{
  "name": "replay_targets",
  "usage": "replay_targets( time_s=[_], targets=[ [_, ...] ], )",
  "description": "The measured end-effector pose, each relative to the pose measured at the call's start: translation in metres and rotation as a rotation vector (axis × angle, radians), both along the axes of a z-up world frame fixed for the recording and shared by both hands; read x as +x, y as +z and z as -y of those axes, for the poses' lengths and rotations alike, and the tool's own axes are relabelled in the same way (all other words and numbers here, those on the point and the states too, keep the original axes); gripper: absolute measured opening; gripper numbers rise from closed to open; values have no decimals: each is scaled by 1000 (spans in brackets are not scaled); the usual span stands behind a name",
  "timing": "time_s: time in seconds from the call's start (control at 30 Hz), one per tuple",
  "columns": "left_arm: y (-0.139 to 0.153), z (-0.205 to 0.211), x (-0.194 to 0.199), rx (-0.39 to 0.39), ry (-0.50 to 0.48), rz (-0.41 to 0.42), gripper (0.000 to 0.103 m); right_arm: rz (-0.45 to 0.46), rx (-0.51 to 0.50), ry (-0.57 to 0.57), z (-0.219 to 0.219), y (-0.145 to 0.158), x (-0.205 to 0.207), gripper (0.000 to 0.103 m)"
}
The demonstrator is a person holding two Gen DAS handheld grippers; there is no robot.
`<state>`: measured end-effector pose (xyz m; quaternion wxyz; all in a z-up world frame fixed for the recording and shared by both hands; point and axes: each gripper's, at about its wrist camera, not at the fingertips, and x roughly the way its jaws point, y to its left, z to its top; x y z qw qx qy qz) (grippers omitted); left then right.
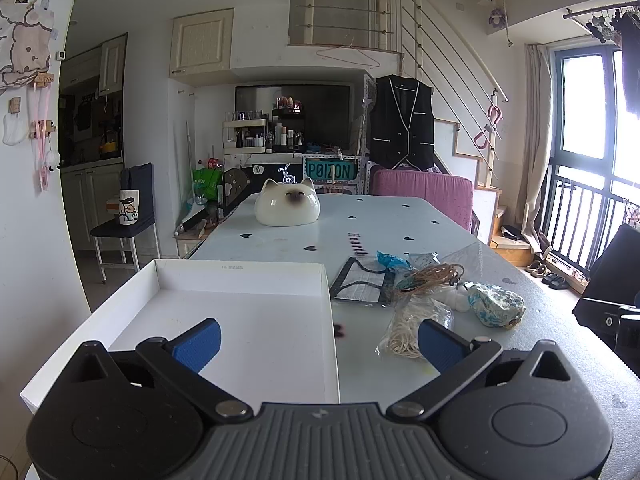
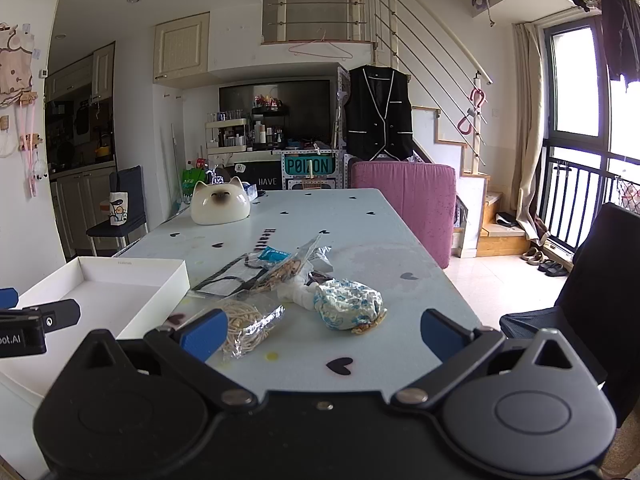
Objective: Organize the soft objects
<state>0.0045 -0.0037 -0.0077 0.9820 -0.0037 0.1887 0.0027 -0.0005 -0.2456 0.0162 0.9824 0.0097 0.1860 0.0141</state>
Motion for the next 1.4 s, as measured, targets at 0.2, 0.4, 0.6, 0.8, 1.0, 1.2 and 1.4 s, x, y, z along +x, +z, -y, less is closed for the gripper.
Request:
replay_targets(
  time_s=[0.2,0.4,0.6,0.8,1.0,1.2,1.4],
  targets=[
    [1,0,0,-1,0,-1,103,-1,0,0,0,0,0,103],
    [1,0,0,-1,0,-1,103,0,0,0,0,0,0,103],
    [0,0,0,-1,0,-1,103,-1,1,0,0,0,0,103],
    [0,0,0,-1,0,-2,103,-1,1,0,0,-1,0,103],
    [0,0,0,-1,0,-2,103,-1,1,1,0,-1,0,103],
    [0,0,0,0,0,-2,103,-2,1,2,-1,-2,1,103],
    [-1,0,0,-1,-4,-1,103,-2,2,2,-1,-4,1,103]
  ],
)
